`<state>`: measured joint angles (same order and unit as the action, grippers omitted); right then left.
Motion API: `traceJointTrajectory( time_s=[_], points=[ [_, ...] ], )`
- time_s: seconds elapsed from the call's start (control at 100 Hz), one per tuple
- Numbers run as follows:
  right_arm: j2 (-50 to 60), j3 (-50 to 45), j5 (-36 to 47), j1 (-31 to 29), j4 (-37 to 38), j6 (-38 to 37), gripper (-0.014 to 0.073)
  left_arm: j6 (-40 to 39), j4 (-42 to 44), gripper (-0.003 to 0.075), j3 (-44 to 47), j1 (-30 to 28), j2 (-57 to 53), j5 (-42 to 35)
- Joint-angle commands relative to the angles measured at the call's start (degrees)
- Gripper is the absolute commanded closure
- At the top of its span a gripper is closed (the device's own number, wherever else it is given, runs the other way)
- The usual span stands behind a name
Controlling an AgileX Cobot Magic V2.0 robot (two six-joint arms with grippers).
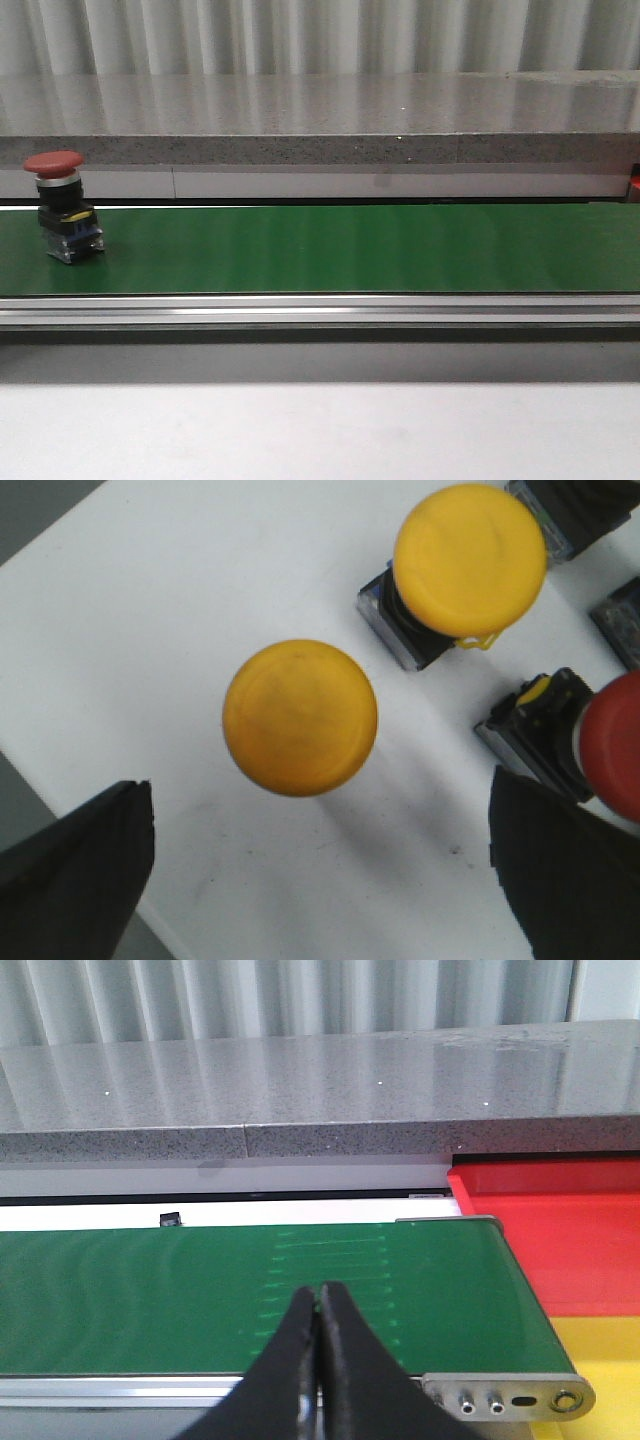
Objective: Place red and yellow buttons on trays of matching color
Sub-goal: 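Grasp a yellow push-button from the table with the left gripper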
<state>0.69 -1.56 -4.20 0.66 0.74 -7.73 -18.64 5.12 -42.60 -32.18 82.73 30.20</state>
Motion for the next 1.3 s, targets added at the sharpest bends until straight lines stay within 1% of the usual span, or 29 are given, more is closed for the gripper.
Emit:
traceJointTrajectory(
  time_s=[0.0, 0.2, 0.43, 0.66, 0.73, 0.8, 0.87, 0.92, 0.94, 1.06, 1.13, 1.23, 1.25, 1.29],
  points=[
    [0.8, -0.1, 4.7, 0.0, 0.6, 0.0, 0.0661, -0.5, 0.3, 0.0081, -2.7, 0.0, 0.2, -2.7],
    [0.8, -0.1, 4.7, 0.0, 0.6, 0.0, 0.0661, -0.5, 1.2, 0.0082, -5.4, 0.0, 3.6, -2.7],
    [0.8, -0.1, 4.7, 0.0, 0.6, 0.0, 0.0661, -0.5, 1.2, 0.0082, -5.4, 0.0, 6.7, -5.0],
    [0.8, -0.1, 4.7, 0.0, 0.6, 0.0, 0.0661, -1.4, 1.2, 0.0082, -5.4, 0.0, 7.2, -7.1],
    [0.8, -0.1, 4.7, 0.0, 0.6, 0.0, 0.0661, -1.5, 1.2, 0.0098, -5.4, 0.0, 7.2, -7.3],
    [0.8, -0.1, 4.7, 0.0, 0.6, 0.0, 0.0661, -1.5, 1.2, 0.0154, -5.4, 0.0, 7.2, -7.3],
    [0.8, -0.1, 4.7, 0.0, 0.6, 0.0, 0.0661, -1.5, 1.2, 0.0234, -5.4, 0.0, 7.2, -7.3],
    [0.8, -0.1, 4.7, 0.0, 0.6, 0.0, 0.0661, -1.5, 1.2, 0.0314, -5.4, 0.0, 7.2, -7.3],
    [0.8, -0.1, 4.7, 0.0, 0.6, 0.0, 0.0661, -1.5, 1.2, 0.0335, -5.4, 0.0, 7.2, -7.3],
    [0.8, -0.1, 4.7, 0.0, 0.6, 0.0, 0.0661, -1.5, 1.2, 0.053, -5.4, 0.0, 7.2, -6.8],
    [0.8, -0.1, 4.7, 0.0, 0.6, 0.0, 0.0661, -1.5, 1.2, 0.0625, -5.4, 0.0, 7.1, -6.3],
    [0.8, -0.1, 4.7, 0.0, 0.6, 0.0, 0.0661, -1.5, 1.2, 0.0728, -5.4, 0.0, 6.0, -5.3],
    [0.8, -0.1, 4.7, 0.0, 0.6, 0.0, 0.0661, -1.5, 1.2, 0.0741, -5.4, 0.0, 5.6, -5.1],
    [0.8, -0.1, 4.7, 0.0, 0.6, 0.0, 0.0661, -1.5, 1.2, 0.074, -5.4, 0.0, 4.5, -4.5]
  ],
)
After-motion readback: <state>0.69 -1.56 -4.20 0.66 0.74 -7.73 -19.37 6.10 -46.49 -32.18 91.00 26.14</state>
